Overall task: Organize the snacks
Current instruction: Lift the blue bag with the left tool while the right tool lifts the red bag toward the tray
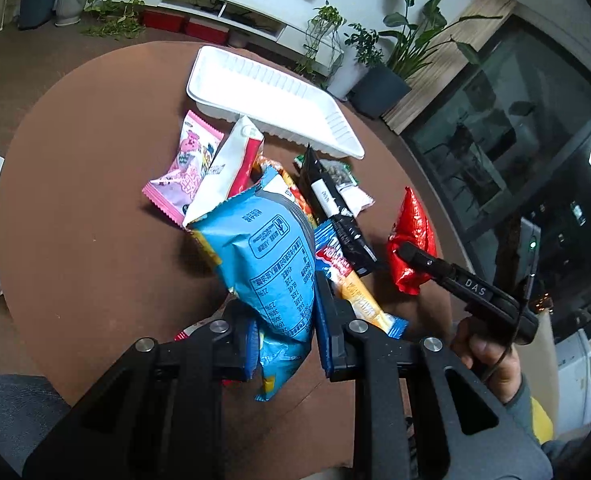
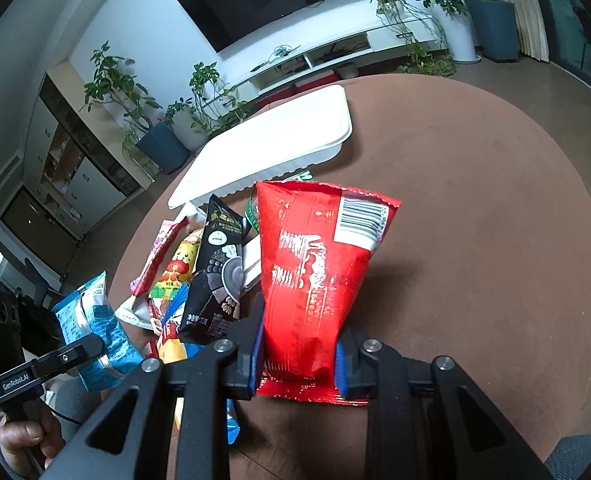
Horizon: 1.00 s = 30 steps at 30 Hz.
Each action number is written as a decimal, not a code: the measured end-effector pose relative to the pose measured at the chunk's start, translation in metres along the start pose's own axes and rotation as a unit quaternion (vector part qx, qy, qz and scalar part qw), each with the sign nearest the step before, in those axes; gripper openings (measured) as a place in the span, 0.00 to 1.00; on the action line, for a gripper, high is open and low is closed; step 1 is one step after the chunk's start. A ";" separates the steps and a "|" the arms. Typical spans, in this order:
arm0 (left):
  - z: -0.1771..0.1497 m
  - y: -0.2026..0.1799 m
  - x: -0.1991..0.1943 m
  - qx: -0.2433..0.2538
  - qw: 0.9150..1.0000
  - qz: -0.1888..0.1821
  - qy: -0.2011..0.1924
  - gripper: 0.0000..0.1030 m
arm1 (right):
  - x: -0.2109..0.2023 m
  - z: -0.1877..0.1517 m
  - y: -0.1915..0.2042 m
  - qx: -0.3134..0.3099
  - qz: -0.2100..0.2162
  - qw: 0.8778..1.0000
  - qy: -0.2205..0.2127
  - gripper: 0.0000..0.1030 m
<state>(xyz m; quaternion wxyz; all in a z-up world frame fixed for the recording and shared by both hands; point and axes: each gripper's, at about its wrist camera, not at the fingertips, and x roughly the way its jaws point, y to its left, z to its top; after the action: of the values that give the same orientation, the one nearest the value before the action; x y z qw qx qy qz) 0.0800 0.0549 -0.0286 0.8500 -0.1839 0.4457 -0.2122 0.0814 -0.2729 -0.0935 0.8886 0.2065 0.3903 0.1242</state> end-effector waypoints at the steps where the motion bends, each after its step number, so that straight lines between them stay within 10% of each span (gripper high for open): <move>1: 0.001 0.001 -0.002 0.000 1.000 -0.001 -0.002 0.20 | -0.003 0.002 -0.002 0.003 -0.001 1.000 -0.002 0.28; 16: 0.094 0.014 -0.014 0.042 0.998 0.023 -0.041 0.20 | -0.048 0.060 -0.037 0.044 -0.032 0.997 -0.059 0.28; 30: 0.233 0.008 0.052 0.098 0.994 0.038 0.024 0.20 | 0.021 0.168 0.049 -0.075 -0.029 0.996 -0.028 0.28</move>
<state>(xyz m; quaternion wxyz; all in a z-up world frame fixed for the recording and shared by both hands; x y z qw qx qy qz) 0.3030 0.0634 0.0570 0.8607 -0.0774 0.4493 -0.2265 0.2179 -0.2667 0.0183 0.9155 0.1311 0.3606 0.1214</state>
